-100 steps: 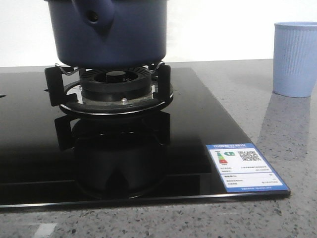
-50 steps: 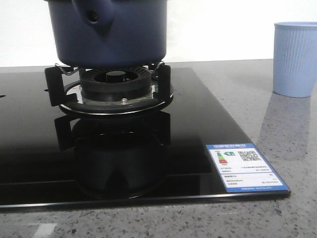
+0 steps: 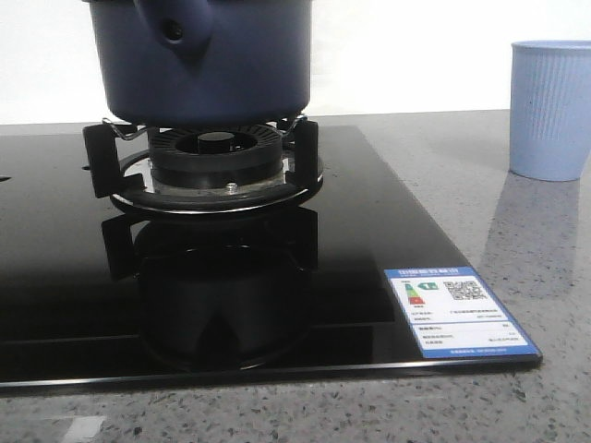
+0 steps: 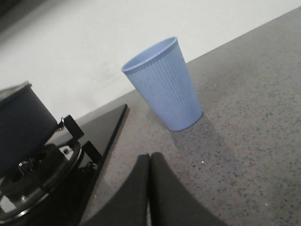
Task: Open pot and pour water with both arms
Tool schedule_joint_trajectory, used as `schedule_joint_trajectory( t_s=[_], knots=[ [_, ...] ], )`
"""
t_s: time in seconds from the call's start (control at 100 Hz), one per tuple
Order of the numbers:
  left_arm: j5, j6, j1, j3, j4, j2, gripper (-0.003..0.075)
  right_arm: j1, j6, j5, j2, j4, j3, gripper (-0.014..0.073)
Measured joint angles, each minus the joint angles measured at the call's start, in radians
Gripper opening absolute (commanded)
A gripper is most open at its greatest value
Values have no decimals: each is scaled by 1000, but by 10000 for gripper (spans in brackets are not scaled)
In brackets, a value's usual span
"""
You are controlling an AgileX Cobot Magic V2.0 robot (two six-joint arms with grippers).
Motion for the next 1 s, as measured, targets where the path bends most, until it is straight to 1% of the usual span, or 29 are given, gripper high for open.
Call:
schedule_joint_trajectory(
  t_s=[0.09,0.19,0.26,0.31,0.41,0.53,0.69,0.84,0.89,0.92,0.96,0.97,0.98,0.99,1.0],
  knots=[
    [-5,0,0,-2,-42,0,-20,0,0,-21,0,51,0,-50],
    [-9,0,0,-8,-55,0,-20,0,0,-21,0,71,0,-49],
    [13,0,0,-33,-45,0,-20,0,0,2,0,74,-9,-49],
    [43,0,0,-68,-11,0,-20,0,0,38,0,67,-30,-49],
    [135,0,0,-172,116,2,-20,0,0,121,9,-2,-107,-49],
    [266,26,0,-335,238,56,-20,0,0,223,105,-118,-231,-49],
    [392,133,0,-507,276,194,-20,0,0,349,277,-252,-406,-49],
    [450,176,-1,-610,283,297,-15,0,-29,433,414,-286,-531,-48],
    [458,182,-1,-630,283,318,10,0,-36,455,442,-291,-562,-36],
    [461,194,-1,-639,277,327,48,0,-38,463,455,-293,-574,-20],
    [461,209,-1,-648,264,339,97,0,-42,471,468,-293,-589,31],
    [461,217,-1,-650,257,341,120,0,-42,473,469,-293,-591,42],
    [461,220,-1,-652,253,344,131,0,-42,473,473,-293,-593,80],
    [461,229,-1,-652,243,346,155,0,-42,473,475,-293,-596,80],
    [461,234,-1,-655,237,349,167,0,-44,475,477,-293,-597,108]
  ],
)
